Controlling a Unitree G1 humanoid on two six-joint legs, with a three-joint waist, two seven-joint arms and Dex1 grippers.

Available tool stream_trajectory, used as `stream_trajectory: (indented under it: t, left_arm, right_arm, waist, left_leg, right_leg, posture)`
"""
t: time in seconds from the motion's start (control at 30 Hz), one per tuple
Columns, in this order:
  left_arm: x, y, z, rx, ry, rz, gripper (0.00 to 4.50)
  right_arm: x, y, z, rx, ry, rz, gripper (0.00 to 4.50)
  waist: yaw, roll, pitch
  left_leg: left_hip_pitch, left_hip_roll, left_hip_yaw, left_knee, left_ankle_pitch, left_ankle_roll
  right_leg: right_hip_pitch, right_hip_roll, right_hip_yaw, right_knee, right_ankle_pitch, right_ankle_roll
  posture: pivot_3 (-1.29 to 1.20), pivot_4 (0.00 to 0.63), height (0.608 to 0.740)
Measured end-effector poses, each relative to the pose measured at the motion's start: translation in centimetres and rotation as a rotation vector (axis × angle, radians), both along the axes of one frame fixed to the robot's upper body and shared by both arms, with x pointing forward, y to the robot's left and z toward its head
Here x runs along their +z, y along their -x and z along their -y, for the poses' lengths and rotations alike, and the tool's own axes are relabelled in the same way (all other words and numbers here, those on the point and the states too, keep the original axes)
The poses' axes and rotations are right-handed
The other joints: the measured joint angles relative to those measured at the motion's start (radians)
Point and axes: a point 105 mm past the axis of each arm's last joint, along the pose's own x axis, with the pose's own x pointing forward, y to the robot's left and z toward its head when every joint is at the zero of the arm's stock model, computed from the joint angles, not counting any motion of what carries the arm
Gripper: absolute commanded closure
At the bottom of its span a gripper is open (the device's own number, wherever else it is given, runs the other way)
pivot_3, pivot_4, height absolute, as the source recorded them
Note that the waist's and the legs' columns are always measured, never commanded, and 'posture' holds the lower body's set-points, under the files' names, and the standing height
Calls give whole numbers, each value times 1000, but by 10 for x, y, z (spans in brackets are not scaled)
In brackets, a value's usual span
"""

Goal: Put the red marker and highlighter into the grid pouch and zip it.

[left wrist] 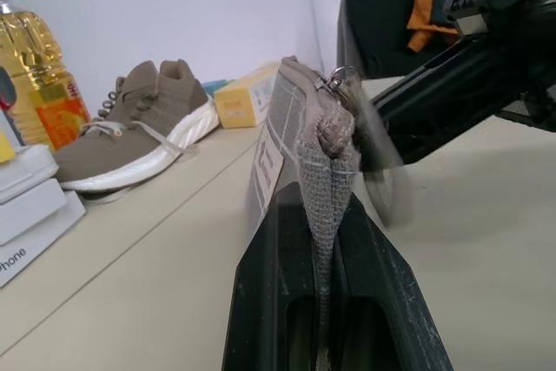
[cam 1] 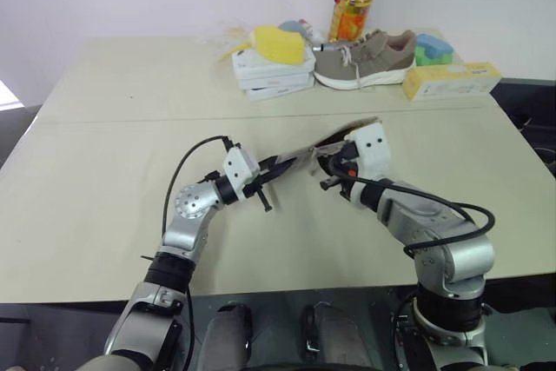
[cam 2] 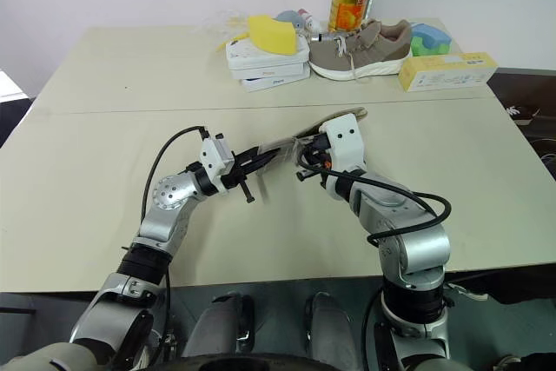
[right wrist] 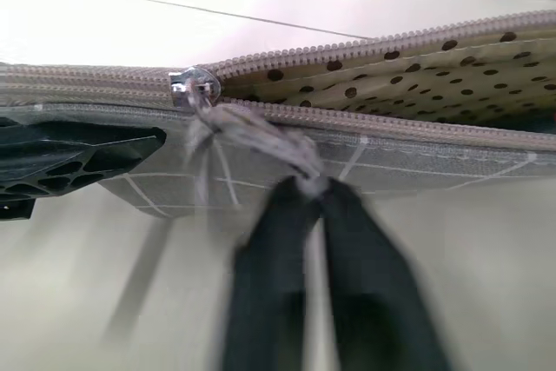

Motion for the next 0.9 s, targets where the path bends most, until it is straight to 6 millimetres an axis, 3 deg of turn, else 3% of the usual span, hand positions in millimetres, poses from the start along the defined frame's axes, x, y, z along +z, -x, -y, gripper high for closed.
stream_trajectory:
  t: [0.2, 0.43, 0.6, 0.7, 0.87, 0.9]
  left_arm:
    - [-2, 0, -6, 9, -26, 5, 4500]
    - [-8, 5, -26, 7, -103, 31, 4500]
    - [-11, 8, -31, -9, -132, 46, 4500]
    - [-17, 8, -38, -7, -152, 12, 3491]
    - [-37, 4, -59, 61, -175, -113, 822]
    - [-40, 1, -67, 99, -181, -147, 380]
  right_arm:
    - [5, -3, 30, -62, 117, 27, 4428]
    - [31, -11, 123, -351, 376, 106, 4428]
    - [24, -7, 129, -324, 407, 85, 4428]
    - [14, 1, 123, -245, 411, 46, 3578]
    - [-2, 20, 115, -117, 436, -9, 956]
    - [-6, 25, 113, -85, 445, -15, 947]
  waist:
    - [1, 0, 0]
    - [0, 0, 0]
    - [1, 0, 0]
    - [0, 0, 0]
    - [2, 0, 0]
    - [3, 0, 0]
  left_leg:
    - [0, 0, 0, 0, 0, 0]
    - [0, 0, 1, -1, 0, 0]
    - [0, 0, 1, -1, 0, 0]
    - [0, 0, 1, -1, 0, 0]
    - [0, 0, -1, -1, 0, 0]
    - [0, 0, -2, -1, 0, 0]
  right_leg:
    - [0, 0, 0, 0, 0, 0]
    - [0, 0, 0, -1, 0, 0]
    - [0, 0, 0, -1, 0, 0]
    - [0, 0, 0, -1, 0, 0]
    - [0, 0, 0, -2, 0, 0]
    - [0, 0, 0, -2, 0, 0]
  posture:
    - [0, 150, 740]
    - [0, 150, 740]
    - [0, 150, 740]
    - [0, 150, 740]
    - [0, 150, 740]
    - [0, 150, 740]
